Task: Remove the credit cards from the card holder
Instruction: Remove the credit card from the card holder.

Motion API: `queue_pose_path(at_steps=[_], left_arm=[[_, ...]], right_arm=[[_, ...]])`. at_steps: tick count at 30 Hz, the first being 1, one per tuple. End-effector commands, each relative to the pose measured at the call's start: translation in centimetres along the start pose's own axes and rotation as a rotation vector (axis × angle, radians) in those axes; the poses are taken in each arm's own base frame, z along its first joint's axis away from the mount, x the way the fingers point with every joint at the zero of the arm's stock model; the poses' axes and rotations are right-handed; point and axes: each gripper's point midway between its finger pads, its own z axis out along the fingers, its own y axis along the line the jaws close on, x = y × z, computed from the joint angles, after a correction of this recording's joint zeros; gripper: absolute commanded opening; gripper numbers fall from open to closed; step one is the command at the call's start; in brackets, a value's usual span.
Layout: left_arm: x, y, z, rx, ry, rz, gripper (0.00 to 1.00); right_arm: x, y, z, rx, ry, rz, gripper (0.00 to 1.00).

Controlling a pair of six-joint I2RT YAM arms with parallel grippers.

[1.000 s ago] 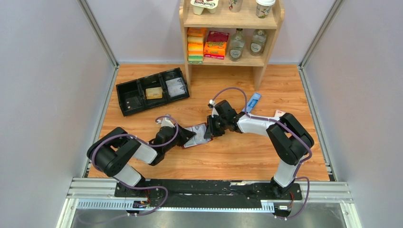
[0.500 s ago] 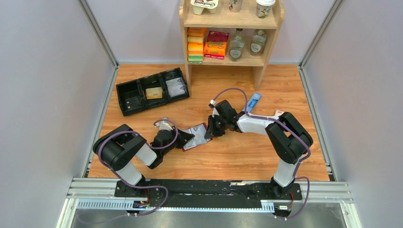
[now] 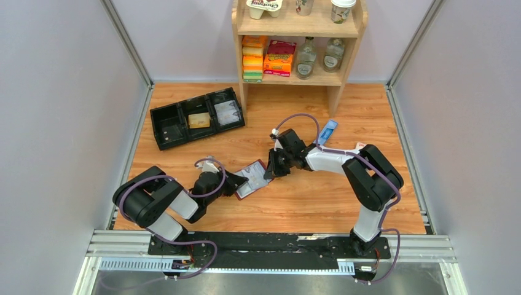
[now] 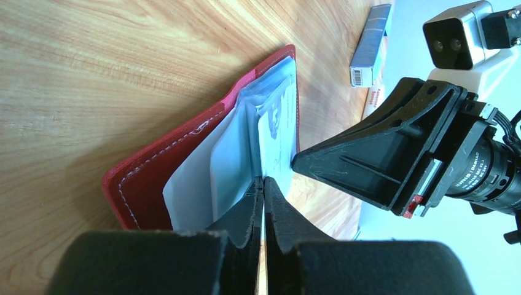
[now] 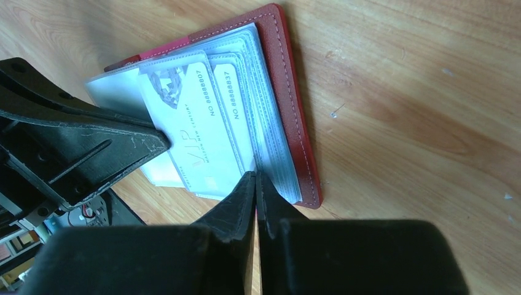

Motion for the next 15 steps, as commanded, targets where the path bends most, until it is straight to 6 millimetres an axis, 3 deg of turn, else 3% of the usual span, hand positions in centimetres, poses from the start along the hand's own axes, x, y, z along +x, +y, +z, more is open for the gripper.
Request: queue_pose_path(at_steps=[1, 9, 15], left_arm=[[-0.3, -1.0, -0.1, 0.027, -0.002, 0.018, 0.05], [-0.3, -0.5, 0.0, -0.015, 0.007, 0.049, 0.05], [-0.2, -0.2, 0.0, -0.036, 0.012, 0.051, 0.05]], right_arm=[[-1.8, 0.1, -0.8, 0.028, -0.058, -0.031, 0.08], [-4.4, 4.5, -2.2, -0.115, -0.129, -0.100, 0.23], [-4.8, 6.9, -1.8, -0.223, -0.111, -0.127, 0.23]])
